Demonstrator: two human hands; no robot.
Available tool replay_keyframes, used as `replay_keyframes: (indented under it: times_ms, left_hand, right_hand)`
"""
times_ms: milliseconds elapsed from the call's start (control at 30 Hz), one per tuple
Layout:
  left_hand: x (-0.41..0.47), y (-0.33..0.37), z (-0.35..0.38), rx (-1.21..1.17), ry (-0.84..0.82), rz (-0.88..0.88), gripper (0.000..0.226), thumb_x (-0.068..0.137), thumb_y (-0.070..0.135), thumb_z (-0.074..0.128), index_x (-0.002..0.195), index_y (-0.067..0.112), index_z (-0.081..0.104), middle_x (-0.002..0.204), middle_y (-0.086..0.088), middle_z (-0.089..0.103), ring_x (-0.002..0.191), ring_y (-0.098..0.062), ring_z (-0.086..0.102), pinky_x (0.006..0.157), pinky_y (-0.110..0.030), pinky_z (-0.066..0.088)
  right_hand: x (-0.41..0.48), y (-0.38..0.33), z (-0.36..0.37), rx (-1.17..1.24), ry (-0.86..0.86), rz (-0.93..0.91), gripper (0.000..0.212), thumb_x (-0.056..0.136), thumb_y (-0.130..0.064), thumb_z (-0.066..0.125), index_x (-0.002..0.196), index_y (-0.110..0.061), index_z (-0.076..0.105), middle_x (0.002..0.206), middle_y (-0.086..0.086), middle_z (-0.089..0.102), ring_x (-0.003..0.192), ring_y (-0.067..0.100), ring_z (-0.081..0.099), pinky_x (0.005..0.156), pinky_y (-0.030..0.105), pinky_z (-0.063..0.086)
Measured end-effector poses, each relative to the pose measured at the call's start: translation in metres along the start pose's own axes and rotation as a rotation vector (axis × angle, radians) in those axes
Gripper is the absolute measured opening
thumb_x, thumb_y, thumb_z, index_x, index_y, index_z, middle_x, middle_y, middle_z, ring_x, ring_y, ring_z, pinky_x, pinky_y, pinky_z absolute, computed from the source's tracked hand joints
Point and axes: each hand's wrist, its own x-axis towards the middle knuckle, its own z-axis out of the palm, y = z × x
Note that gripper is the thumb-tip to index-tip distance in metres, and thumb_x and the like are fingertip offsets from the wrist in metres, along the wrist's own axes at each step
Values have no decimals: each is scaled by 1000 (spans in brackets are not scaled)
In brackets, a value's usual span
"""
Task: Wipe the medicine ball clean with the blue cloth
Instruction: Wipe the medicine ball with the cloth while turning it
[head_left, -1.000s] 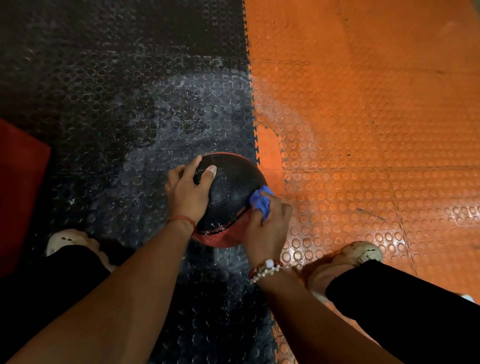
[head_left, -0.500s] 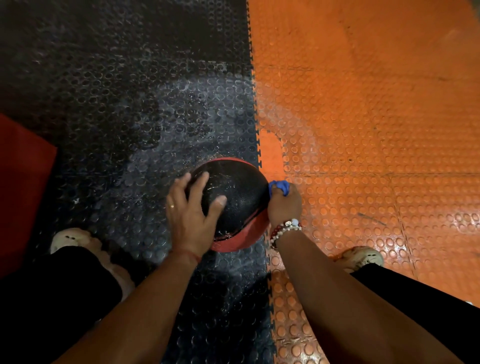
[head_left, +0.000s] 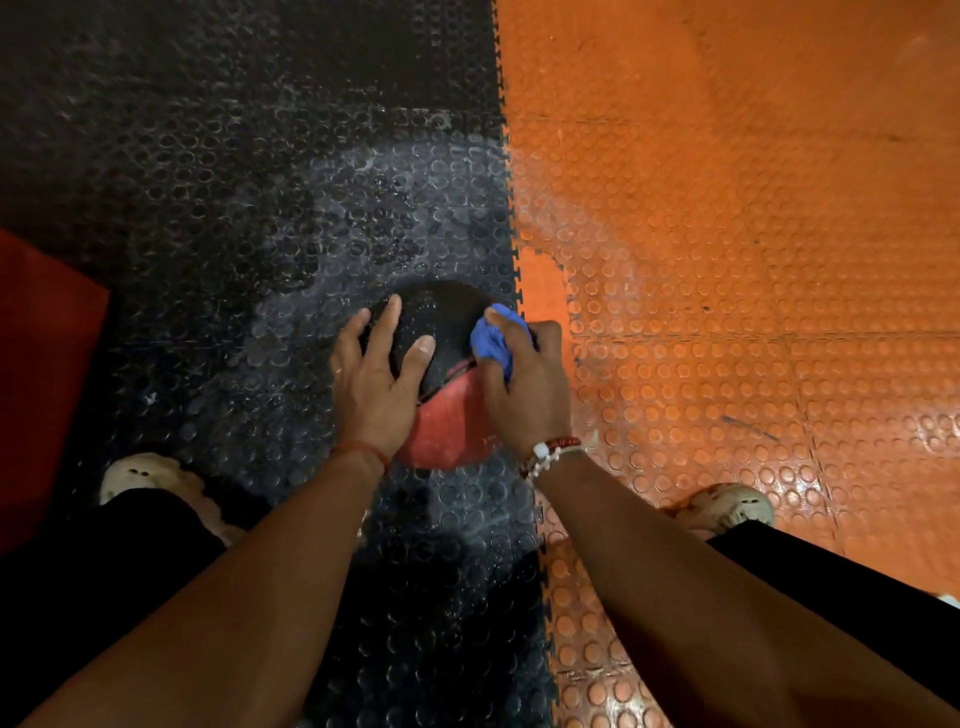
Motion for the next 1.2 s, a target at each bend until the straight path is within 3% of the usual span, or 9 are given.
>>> replay_keyframes:
  times_ms: [233,333,433,533,767,867,1000,1100,1200]
  left_hand:
    - [23,5,-3,3,9,-58,56,93,55,49,145,43,36,153,3,24,140,-24,20,113,-38,20]
    - [23,6,-3,29,1,-39,55,93,54,49,145,43,36,153,1,23,140,-25,21,113,-37,21]
    - [24,6,-2,40,-10,-46,50,96,53,45,145,44,36,154,1,23,140,-25,20,112,-36,21]
    - [25,3,-1,25,13,-43,45,99,47,41,144,42,39,152,-1,27,140,-24,22,108,-25,12]
    - [28,8,1,50,3,-51,42,100,48,38,142,44,42,149,2,28,138,-23,24,102,-24,11]
    - [31,6,1,69,4,-43,42,100,48,39,142,44,42,148,2,30,137,-24,27,100,-23,9]
    - [32,6,1,90,-4,-39,44,100,47,39,143,42,40,149,-1,30,138,-23,27,99,-24,10]
    - [33,8,1,66,-1,-52,44,100,48,39,144,41,41,149,-2,30,138,-24,26,100,-24,10]
    - [34,9,1,45,8,-68,44,100,49,39,143,42,41,148,-1,29,137,-24,26,100,-24,12]
  right_hand:
    - [4,12,10,71,152,408,36,89,-11,47,124,-11,55,113,18,51,93,33,54,68,25,32]
    - [-24,-15,13,50,184,264,40,85,-10,48,124,-15,55,119,12,48,91,23,53,71,23,39]
    - [-21,-30,14,67,121,61,50,78,-23,37,123,-17,57,123,11,49,106,30,55,85,33,49]
    - [3,-26,9,10,94,-14,53,74,-26,33,119,-15,60,116,14,51,97,34,57,78,36,50]
    - [7,-2,8,14,203,310,37,86,-8,48,122,-15,57,113,13,50,84,28,55,63,22,34]
    - [-25,-19,12,-33,144,163,41,83,-7,51,122,-14,55,117,11,48,86,22,54,62,11,40]
    - [-20,-30,19,-88,61,-108,41,78,-18,46,117,-13,60,117,19,53,109,41,52,82,46,51]
    - [9,-29,13,-120,67,-97,47,78,-26,37,115,-12,62,111,20,54,99,39,57,77,38,51]
    - [28,-9,4,-96,105,102,41,82,-20,40,116,-12,60,108,18,51,83,36,56,64,31,40]
